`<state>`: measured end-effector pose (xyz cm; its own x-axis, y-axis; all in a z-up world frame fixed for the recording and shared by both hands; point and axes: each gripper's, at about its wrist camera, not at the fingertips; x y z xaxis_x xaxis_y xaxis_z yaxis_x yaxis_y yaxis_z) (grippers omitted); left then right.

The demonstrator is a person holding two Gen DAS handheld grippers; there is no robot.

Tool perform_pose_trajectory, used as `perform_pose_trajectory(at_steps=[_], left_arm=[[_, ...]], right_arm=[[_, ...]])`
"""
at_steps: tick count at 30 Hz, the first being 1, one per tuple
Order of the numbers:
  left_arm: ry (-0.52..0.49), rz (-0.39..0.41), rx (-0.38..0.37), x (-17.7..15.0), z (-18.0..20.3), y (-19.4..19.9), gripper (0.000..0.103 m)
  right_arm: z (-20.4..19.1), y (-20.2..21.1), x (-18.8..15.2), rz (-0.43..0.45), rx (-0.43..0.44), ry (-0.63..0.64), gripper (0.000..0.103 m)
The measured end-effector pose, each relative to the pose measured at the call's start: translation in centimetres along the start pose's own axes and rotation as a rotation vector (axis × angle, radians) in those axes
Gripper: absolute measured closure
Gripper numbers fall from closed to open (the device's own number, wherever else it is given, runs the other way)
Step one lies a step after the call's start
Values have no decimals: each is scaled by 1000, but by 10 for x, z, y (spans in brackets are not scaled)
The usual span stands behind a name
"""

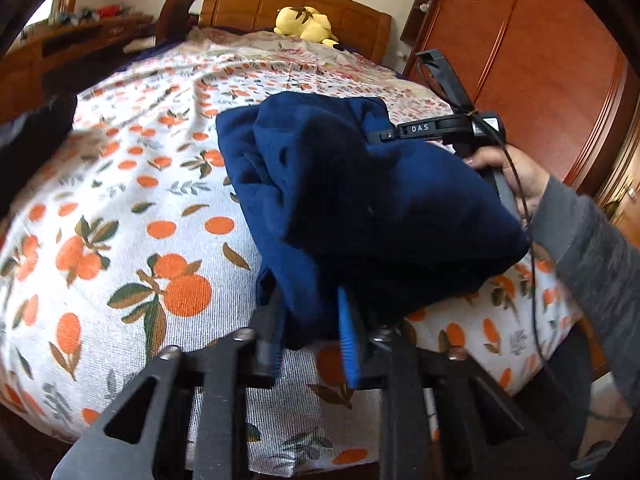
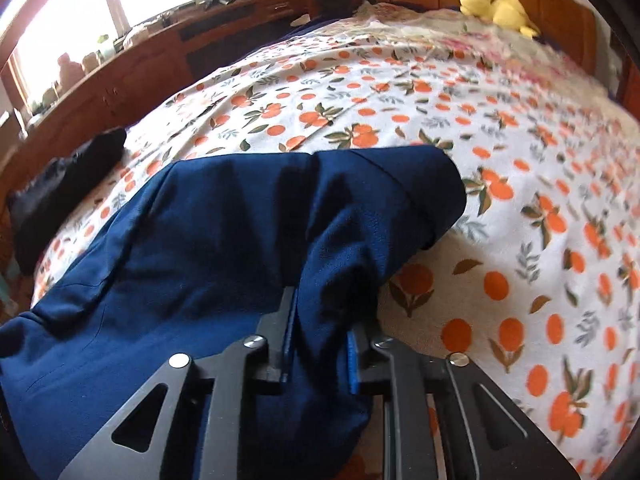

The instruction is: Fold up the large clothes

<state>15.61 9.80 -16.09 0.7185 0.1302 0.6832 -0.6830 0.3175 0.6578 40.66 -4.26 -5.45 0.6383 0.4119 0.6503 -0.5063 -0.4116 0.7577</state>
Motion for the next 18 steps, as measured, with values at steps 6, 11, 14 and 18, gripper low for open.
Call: perform_pose_trajectory(at_steps=[6, 11, 14, 18], left_arm=[[-53, 47, 9, 4, 11, 18, 95], [-69, 104, -8, 13, 1, 46, 97], [-59, 146, 5, 15, -16, 65, 97], [-55, 210, 39, 21, -45, 100, 97]], right_arm=[[-17, 29, 5, 69, -61, 18, 87], [-40, 65, 14, 64, -127, 89, 88], [-65, 82, 24, 87, -156, 138, 89], [-108, 99, 39, 125, -164, 192, 89]])
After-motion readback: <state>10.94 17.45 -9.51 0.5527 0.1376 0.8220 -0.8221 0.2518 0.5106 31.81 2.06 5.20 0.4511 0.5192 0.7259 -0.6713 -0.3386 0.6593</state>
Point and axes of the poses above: each gripper's, at about its wrist camera, not at the fingertips, and y roughly against the way its jaws point, z to its right, x to its top, and after that the axes turned 2 degrees about -x, right-handed
